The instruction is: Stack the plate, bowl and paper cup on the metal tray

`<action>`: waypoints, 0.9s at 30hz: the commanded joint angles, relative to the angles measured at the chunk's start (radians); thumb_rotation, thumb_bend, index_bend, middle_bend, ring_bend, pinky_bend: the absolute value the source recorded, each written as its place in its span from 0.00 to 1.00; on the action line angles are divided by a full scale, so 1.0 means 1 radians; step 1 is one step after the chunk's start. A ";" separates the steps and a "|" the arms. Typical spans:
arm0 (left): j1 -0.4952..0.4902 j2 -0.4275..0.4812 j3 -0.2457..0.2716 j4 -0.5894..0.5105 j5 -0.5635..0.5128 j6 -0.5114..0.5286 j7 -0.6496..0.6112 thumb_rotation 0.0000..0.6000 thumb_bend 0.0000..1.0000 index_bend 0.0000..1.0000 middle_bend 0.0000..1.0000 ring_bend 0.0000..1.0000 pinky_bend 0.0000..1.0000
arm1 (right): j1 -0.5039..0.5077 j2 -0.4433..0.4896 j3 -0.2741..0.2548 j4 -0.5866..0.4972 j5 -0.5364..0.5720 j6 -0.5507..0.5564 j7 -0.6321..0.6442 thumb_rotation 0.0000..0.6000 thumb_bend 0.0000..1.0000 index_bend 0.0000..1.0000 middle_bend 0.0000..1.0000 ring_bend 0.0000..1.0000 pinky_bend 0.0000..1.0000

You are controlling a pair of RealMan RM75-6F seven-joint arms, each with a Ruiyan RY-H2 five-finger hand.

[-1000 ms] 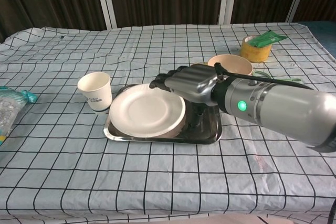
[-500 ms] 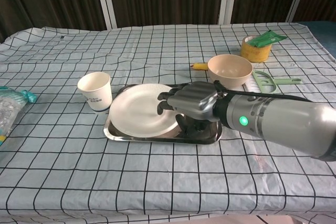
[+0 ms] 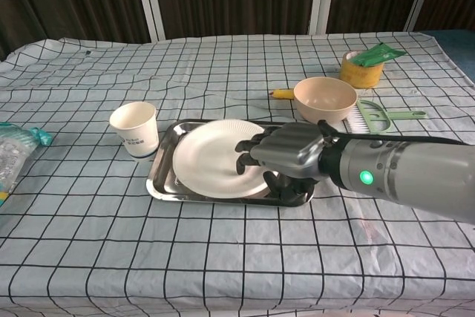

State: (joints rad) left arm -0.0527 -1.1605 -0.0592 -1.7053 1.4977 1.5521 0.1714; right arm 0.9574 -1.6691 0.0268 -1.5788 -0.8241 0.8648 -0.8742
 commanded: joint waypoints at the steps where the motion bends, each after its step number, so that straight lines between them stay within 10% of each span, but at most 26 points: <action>1: -0.002 -0.001 0.000 0.000 -0.002 -0.003 0.001 1.00 0.37 0.00 0.14 0.04 0.05 | -0.001 0.014 -0.010 -0.021 -0.017 0.010 0.012 0.90 0.83 0.20 0.00 0.00 0.00; 12: -0.002 0.000 0.001 0.000 -0.002 -0.002 0.000 1.00 0.37 0.00 0.14 0.04 0.05 | -0.007 0.023 -0.014 -0.024 -0.067 0.044 0.051 0.98 0.83 0.15 0.00 0.00 0.00; 18: -0.001 0.000 0.001 -0.001 0.000 0.001 0.000 1.00 0.37 0.00 0.14 0.04 0.05 | -0.053 0.043 0.012 -0.031 -0.175 0.168 0.109 0.99 0.38 0.10 0.00 0.00 0.00; 27: 0.000 -0.002 0.000 -0.001 -0.004 0.002 0.004 1.00 0.37 0.00 0.14 0.04 0.05 | -0.119 0.074 0.053 0.072 -0.227 0.292 0.136 1.00 0.22 0.15 0.00 0.00 0.00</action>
State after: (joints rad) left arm -0.0529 -1.1629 -0.0593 -1.7056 1.4939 1.5538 0.1760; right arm 0.8505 -1.6071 0.0703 -1.5192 -1.0512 1.1440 -0.7330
